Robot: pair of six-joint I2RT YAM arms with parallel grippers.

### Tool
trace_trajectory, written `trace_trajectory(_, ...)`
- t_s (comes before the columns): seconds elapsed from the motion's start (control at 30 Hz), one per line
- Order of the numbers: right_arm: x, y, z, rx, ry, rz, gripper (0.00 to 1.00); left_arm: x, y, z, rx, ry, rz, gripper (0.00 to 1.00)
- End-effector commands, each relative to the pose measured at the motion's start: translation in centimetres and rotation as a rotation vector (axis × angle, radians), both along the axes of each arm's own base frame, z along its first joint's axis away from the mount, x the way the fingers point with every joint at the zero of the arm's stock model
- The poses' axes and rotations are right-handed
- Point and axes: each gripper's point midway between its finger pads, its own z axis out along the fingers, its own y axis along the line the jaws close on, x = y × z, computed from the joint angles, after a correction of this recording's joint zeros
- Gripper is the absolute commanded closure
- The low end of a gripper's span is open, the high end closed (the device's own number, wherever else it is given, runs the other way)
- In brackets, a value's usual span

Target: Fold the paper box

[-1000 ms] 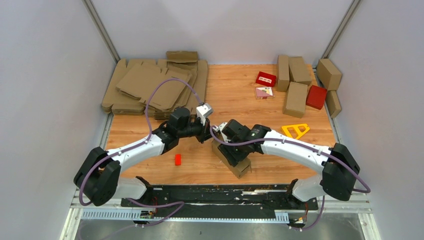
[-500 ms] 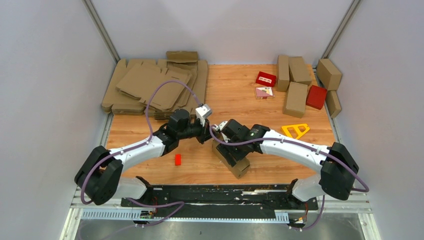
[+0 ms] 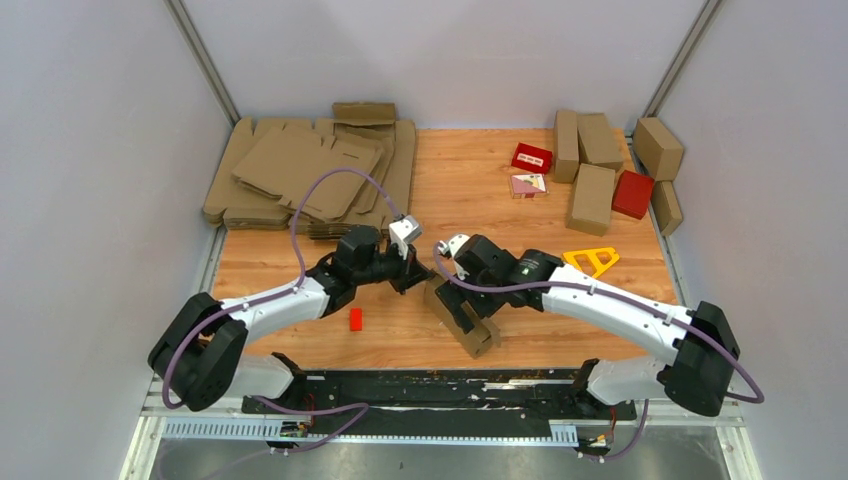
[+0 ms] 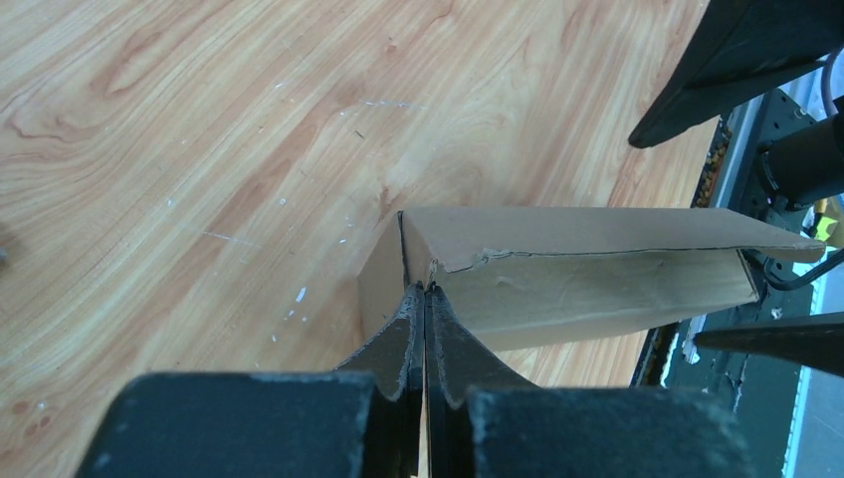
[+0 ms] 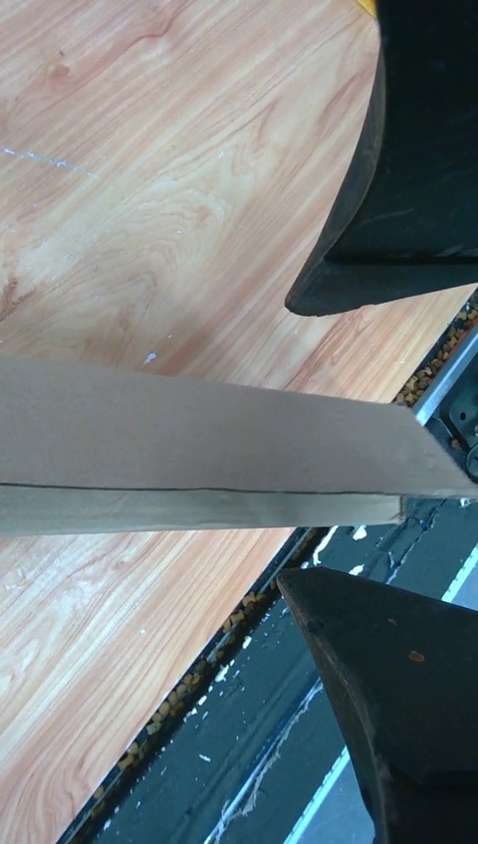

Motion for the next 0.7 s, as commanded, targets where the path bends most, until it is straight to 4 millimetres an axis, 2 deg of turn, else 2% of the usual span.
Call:
trace_trajectory(0.0, -0.2, -0.7, 1.8, 0.039, -0.023, -0.047, 0.02, -0.1, 0.3, 1.0, -0.02, -0.024, 0.015, 1.0)
trace_trajectory(0.2, -1.7, -1.7, 2.2, 0.085, 0.01, -0.095, 0.03, 0.1, 1.2, 1.7, -0.029, -0.012, 0.091, 1.0)
trace_trajectory(0.33, -2.1, -2.1, 1.4, 0.09, 0.021, -0.116, 0.03, 0.1, 2.3, 2.3, -0.031, -0.007, 0.154, 1.0)
trace_trajectory(0.5, -1.4, -2.9, 0.8, 0.046, 0.002, -0.184, 0.04, -0.1, 4.3, 1.8, -0.03, 0.009, 0.268, 0.99)
trace_trajectory(0.67, -0.2, -3.0, 0.9, 0.055, -0.045, -0.266, 0.12, -0.3, 6.0, 0.8, -0.072, 0.027, 0.376, 0.99)
